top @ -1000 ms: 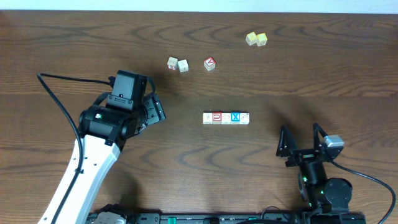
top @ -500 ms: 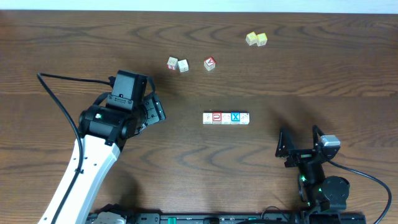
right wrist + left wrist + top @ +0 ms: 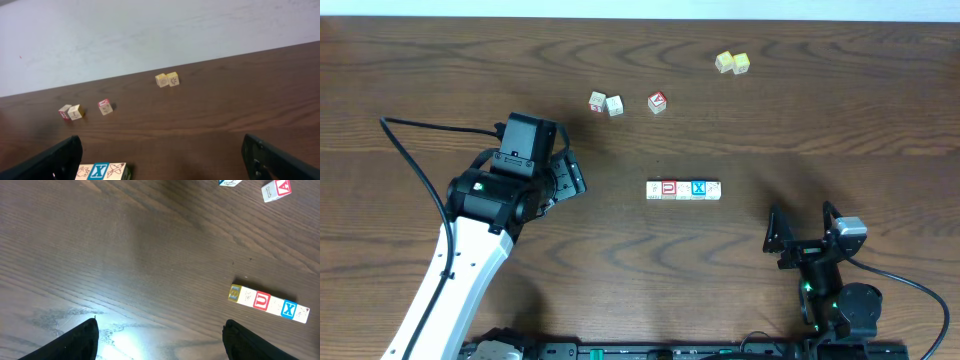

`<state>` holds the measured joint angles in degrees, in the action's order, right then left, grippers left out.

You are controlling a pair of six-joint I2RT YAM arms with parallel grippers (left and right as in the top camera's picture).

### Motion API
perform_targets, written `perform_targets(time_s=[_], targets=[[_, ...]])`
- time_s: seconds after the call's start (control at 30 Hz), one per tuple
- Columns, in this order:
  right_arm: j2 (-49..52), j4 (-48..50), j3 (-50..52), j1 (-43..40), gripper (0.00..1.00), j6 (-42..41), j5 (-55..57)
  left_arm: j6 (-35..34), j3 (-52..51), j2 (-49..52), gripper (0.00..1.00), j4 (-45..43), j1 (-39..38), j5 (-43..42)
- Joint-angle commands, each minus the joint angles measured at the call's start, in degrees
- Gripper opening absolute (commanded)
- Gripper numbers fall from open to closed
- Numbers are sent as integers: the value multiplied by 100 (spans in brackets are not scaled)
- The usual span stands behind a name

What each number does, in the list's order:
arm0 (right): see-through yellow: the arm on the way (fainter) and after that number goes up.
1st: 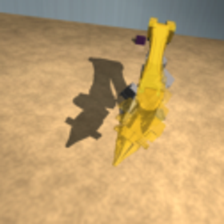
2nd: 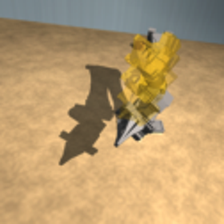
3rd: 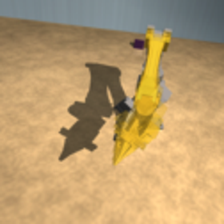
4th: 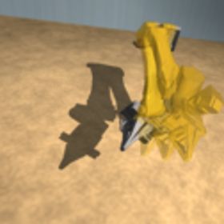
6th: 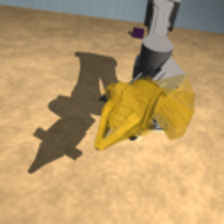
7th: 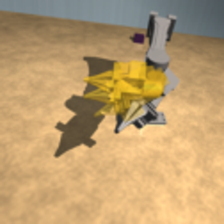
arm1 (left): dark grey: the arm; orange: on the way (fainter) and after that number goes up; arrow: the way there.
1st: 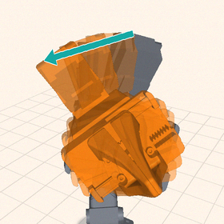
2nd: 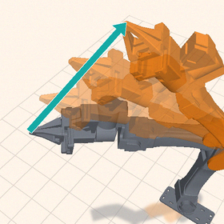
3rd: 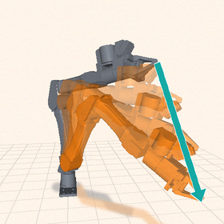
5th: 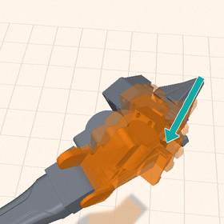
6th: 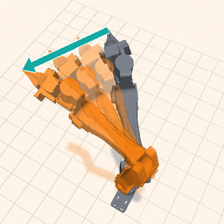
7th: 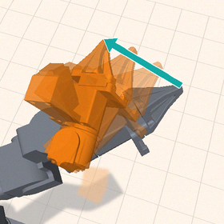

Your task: Lift 5 blocks

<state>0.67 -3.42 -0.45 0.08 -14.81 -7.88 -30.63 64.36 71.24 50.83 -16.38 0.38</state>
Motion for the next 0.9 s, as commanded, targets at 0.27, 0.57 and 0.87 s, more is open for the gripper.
perform_targets(time_s=[0.27, 0.57, 0.87], targets=[[-39, -24, 15, -63, 99, 72, 52, -4, 13, -4, 80, 17, 24, 76], [-39, -24, 15, -63, 99, 74, 52, -4, 11, -13, 80, 197, 24, 74], [-39, -24, 15, -63, 99, 72, 52, 1362, -1143, -1226, 80, -409, 61, -74]])
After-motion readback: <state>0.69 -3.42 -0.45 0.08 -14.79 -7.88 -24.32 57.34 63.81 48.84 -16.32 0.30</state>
